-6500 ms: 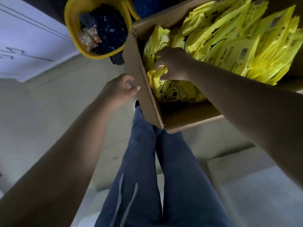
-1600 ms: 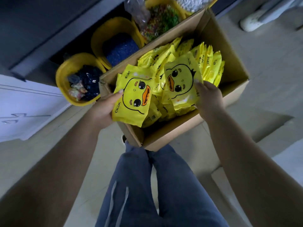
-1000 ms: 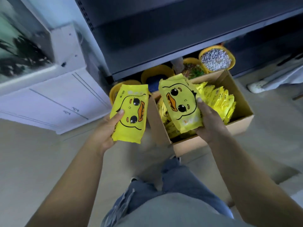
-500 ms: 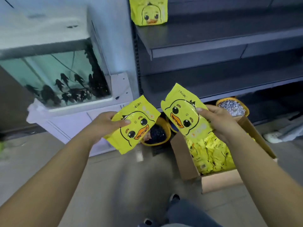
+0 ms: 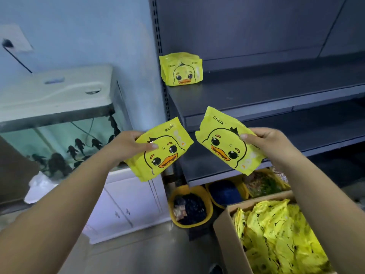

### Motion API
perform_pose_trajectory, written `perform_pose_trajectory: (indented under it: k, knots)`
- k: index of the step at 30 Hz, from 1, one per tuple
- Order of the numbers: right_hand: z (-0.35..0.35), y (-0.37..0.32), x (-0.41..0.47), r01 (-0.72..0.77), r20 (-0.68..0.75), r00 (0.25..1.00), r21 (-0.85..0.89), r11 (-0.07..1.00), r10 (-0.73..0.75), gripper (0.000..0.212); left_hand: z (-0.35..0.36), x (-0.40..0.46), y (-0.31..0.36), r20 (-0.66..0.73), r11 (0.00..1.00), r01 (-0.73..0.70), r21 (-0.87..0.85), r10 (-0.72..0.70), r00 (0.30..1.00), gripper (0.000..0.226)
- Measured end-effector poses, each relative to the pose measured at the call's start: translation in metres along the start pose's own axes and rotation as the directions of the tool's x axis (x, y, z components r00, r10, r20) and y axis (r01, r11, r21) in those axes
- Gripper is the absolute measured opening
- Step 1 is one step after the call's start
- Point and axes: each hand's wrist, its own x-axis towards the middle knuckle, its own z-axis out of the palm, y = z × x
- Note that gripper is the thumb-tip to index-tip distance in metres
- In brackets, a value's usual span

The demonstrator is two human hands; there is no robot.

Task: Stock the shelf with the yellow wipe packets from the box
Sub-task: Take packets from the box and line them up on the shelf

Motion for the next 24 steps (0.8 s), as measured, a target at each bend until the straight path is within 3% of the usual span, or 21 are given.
perform_pose_trajectory:
  k: [4, 11, 15, 18, 24]
  knots:
    - [-0.018, -0.011, 0.059, 0.029, 0.049, 0.998, 0.027, 0.999, -0.030, 0.012, -0.010, 0.062, 0.038, -0.039, 0.990, -0.056, 0.132, 0.062, 0.997, 0.011]
    - [-0.048, -0.033, 0.151, 0.054, 0.097, 0.994, -0.003, 0.999, -0.053, 0.011, -0.023, 0.167, 0.107, -0.088, 0.972, -0.120, 0.200, 0.140, 0.986, 0.014]
    - [-0.053, -0.040, 0.183, 0.041, 0.131, 0.991, -0.029, 0.999, -0.037, 0.012, -0.019, 0.212, 0.129, -0.043, 0.963, -0.161, 0.218, 0.174, 0.984, 0.015]
    - [-0.053, -0.045, 0.201, 0.020, 0.133, 0.991, -0.052, 0.998, -0.013, 0.012, -0.019, 0.240, 0.141, -0.014, 0.944, -0.187, 0.271, 0.199, 0.980, 0.027]
    - [-0.053, -0.051, 0.224, 0.041, 0.130, 0.991, -0.126, 0.991, -0.025, 0.012, -0.020, 0.295, 0.150, 0.029, 0.888, -0.229, 0.399, 0.238, 0.971, 0.026]
